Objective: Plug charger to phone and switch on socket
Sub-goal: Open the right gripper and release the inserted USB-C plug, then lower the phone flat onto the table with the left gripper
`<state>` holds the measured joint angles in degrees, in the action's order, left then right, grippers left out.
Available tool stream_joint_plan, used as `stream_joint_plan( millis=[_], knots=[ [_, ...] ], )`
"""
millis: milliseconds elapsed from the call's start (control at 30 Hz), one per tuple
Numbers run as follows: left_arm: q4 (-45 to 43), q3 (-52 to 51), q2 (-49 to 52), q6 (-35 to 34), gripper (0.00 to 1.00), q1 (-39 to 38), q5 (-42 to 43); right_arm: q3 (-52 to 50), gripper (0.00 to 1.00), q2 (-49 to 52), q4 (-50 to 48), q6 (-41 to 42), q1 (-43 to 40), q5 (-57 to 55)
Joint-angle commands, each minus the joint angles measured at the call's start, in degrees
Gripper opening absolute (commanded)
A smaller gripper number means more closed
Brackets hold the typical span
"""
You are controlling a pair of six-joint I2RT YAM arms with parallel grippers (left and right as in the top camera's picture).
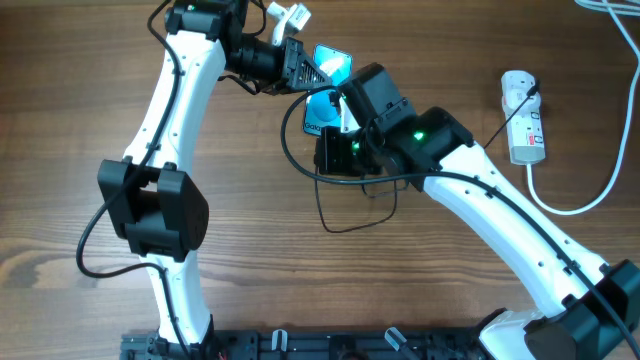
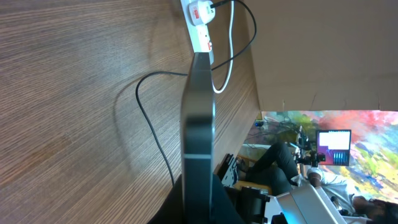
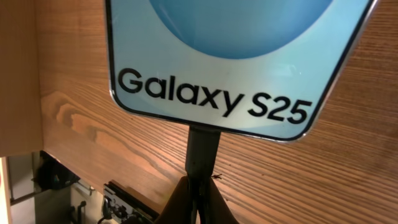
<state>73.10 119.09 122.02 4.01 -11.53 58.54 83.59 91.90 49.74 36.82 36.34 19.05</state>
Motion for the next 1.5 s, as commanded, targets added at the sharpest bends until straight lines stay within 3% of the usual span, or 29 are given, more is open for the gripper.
stream_joint_plan(
  millis=[0, 333, 1033, 1233, 1400, 1467],
  knots=[
    [1.3, 0.1, -2.1, 0.2, 0.04, -0.3, 2.5, 0.2, 0.05, 0.5, -2.2, -0.7, -0.4, -4.3],
    [4.8, 0.1, -2.1, 0.3, 0.04, -0.3, 2.5, 0.2, 0.04, 0.5, -3.1, -1.2, -0.4, -12.3],
    [5.2, 0.1, -2.1, 3.3, 0.04, -0.3, 2.3, 0.9, 0.05, 0.4, -4.8, -1.0, -3.7, -7.0],
    [4.6, 0.1, -2.1, 3.2, 0.04, -0.2, 2.2, 0.9, 0.33, 0.3, -4.7, -2.8, -3.7, -4.0],
    [4.0, 0.1, -2.1, 3.1, 0.04, 1.0, 2.2, 0.9, 0.39, -0.5, -1.9, -3.9, -3.7, -1.6],
    [3.8, 0.1, -2.1, 3.1, 0.04, 1.7, -0.2, 0.9, 0.51, -1.0, -0.6, -3.8, -3.7, -1.6]
  ],
)
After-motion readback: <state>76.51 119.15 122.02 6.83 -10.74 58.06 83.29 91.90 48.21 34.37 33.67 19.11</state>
